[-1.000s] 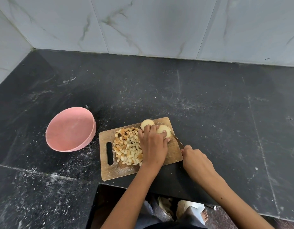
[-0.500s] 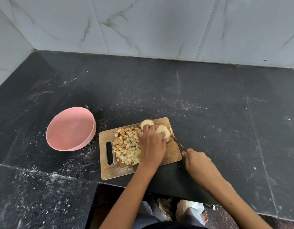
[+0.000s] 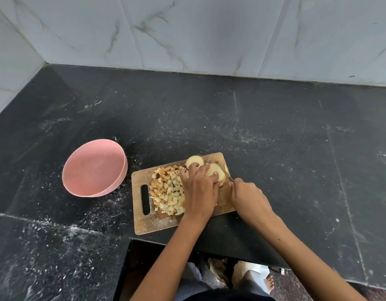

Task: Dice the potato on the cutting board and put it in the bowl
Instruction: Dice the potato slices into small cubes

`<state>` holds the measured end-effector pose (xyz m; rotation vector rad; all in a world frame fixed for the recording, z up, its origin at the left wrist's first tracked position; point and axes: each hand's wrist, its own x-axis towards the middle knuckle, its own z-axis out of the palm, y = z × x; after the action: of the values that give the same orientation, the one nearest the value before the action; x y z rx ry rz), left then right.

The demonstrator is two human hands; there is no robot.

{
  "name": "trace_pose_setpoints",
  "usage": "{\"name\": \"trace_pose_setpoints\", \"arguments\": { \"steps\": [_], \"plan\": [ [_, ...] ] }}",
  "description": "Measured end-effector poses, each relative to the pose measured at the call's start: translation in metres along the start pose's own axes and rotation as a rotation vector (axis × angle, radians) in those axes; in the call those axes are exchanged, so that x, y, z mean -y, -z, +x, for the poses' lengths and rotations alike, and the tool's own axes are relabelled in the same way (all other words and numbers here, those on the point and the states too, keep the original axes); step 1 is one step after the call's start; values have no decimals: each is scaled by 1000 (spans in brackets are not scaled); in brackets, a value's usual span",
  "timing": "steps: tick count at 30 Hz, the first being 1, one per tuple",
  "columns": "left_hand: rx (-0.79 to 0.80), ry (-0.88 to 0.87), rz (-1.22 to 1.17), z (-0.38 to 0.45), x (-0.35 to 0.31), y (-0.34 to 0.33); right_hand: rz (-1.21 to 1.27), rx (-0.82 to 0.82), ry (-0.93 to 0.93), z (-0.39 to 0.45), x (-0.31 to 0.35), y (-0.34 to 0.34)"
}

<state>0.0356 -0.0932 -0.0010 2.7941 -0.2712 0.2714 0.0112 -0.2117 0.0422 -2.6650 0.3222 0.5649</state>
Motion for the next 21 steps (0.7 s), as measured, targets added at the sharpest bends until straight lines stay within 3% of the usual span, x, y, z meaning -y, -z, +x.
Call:
{"name": "trace_pose_setpoints", "arguments": {
  "steps": [21],
  "plan": [
    [-2,30,-26,0,1,-5,-90,122,-33,-38,-26,-5]
  ]
}}
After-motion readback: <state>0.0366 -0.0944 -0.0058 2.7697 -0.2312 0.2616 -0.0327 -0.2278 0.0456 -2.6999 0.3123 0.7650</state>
